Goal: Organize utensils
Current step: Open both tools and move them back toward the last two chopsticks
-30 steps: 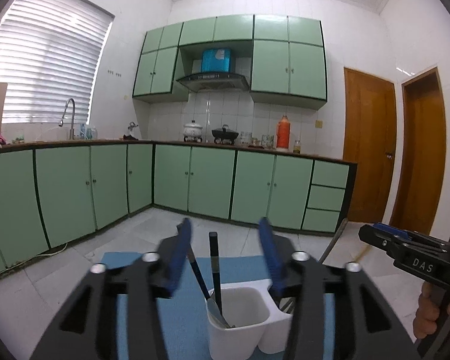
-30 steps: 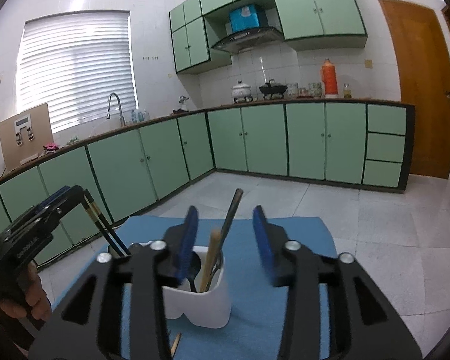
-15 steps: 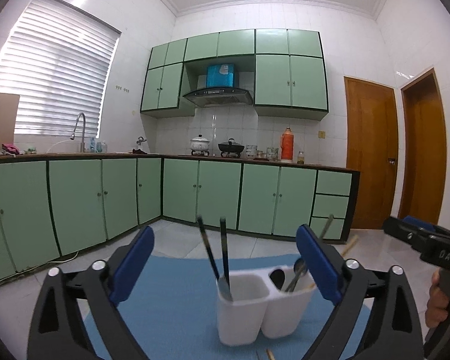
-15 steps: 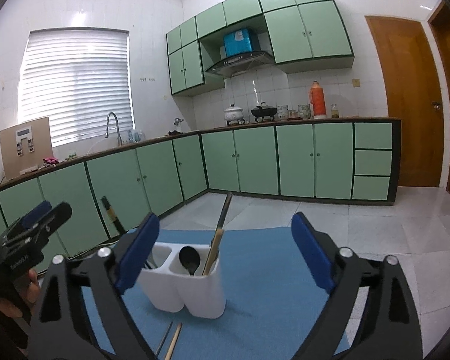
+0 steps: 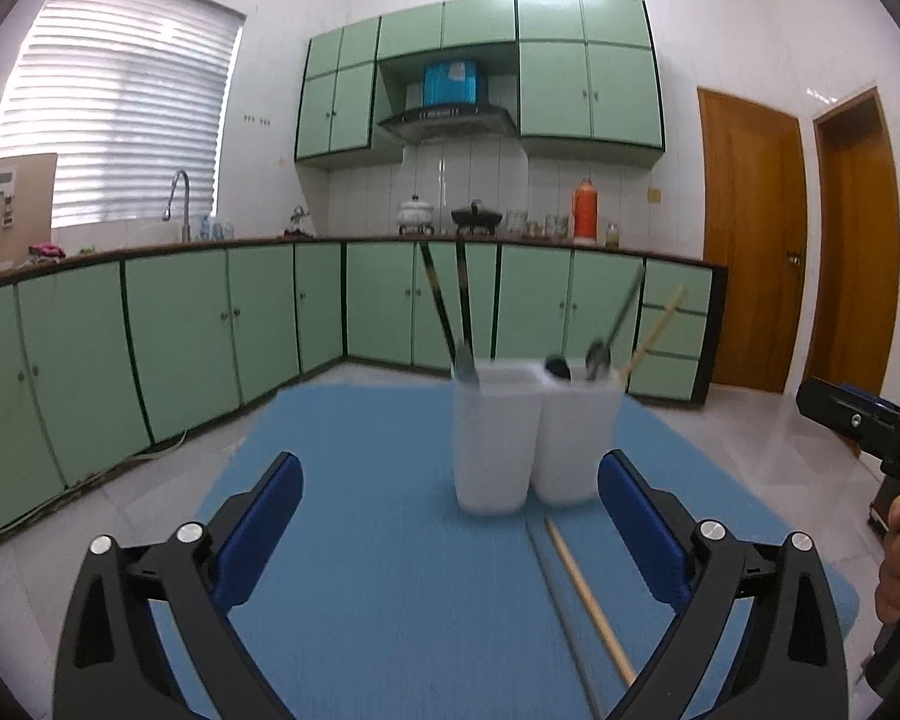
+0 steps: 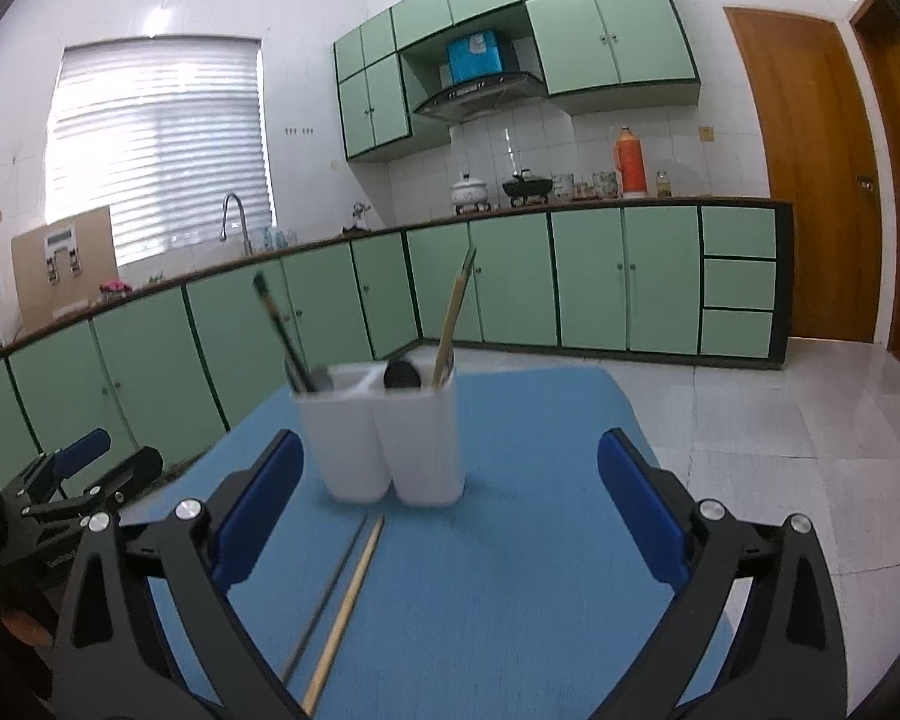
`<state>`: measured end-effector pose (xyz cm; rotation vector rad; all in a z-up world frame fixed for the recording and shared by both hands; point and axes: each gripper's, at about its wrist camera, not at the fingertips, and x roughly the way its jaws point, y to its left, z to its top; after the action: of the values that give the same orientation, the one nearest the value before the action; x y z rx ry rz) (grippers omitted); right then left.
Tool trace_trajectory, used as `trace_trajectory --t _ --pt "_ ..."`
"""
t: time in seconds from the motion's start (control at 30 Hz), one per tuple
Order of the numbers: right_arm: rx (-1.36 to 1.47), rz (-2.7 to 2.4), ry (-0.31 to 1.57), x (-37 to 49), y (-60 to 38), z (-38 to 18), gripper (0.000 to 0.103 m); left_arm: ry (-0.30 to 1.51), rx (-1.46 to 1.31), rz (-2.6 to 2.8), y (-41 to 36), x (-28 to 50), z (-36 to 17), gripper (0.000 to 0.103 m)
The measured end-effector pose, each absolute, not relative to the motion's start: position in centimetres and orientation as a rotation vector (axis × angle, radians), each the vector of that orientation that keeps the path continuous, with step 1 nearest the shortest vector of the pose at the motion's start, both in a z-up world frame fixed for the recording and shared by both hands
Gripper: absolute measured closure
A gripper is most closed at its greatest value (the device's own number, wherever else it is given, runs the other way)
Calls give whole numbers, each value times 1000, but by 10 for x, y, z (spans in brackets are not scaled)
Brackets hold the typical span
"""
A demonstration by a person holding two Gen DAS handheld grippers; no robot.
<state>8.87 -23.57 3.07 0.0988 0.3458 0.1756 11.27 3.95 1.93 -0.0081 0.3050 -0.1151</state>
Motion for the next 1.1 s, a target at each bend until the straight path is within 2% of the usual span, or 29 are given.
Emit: trace_trajectory --t 0.7,0.77,0.83,0.97,1.1 --pt "35 190 454 0 -181 -70 8 432 19 -84 45 33 -63 6" --pt "21 189 443 -4 -175 -75 11 437 21 -82 46 28 -69 6" --pt "9 190 442 -7 -169 -81 21 443 21 -83 47 24 -74 6" --pt "23 200 448 -9 -164 -90 30 453 13 -78 51 21 -77 7" --pt "14 204 463 -9 -156 -98 45 453 1 -70 56 19 -77 7"
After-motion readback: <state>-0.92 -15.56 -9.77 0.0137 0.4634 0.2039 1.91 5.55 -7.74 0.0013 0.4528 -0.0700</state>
